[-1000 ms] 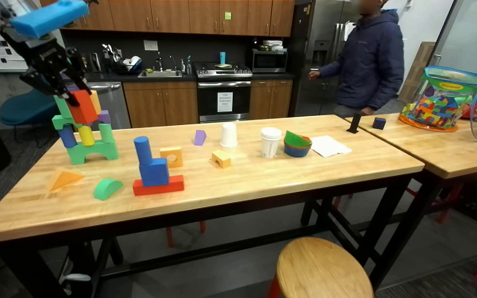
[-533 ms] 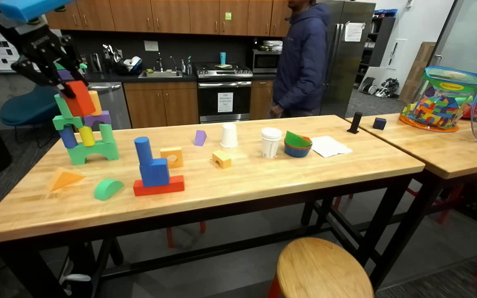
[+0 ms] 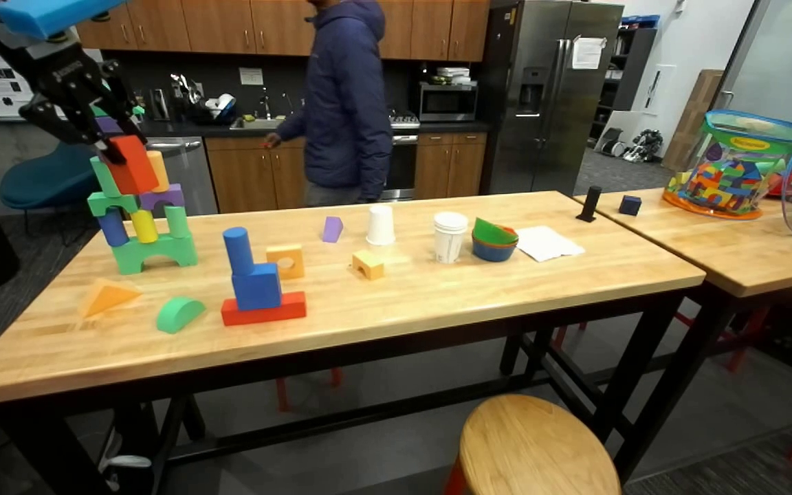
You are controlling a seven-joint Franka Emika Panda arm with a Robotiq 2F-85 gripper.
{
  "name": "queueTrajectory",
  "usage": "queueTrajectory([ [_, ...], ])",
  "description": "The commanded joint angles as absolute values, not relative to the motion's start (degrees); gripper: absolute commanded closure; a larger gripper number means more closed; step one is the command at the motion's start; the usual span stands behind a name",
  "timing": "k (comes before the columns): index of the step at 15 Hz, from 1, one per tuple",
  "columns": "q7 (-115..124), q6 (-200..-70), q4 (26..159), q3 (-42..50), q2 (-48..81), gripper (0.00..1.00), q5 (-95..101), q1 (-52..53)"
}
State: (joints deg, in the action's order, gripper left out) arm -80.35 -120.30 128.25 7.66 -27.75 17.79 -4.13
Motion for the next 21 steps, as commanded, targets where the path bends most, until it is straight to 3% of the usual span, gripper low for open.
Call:
queueTrajectory([
  [1,-80.1,-120.5,126.0,8.5,-26.2,0.81,19.0,-3.9],
  [11,-86.5,-122.6,121.3,12.7,-24.4,0.81,21.2,-5.0],
  [21,-108.3,-128.8,121.2,17.5,-22.3,0.81,20.3,-4.9],
])
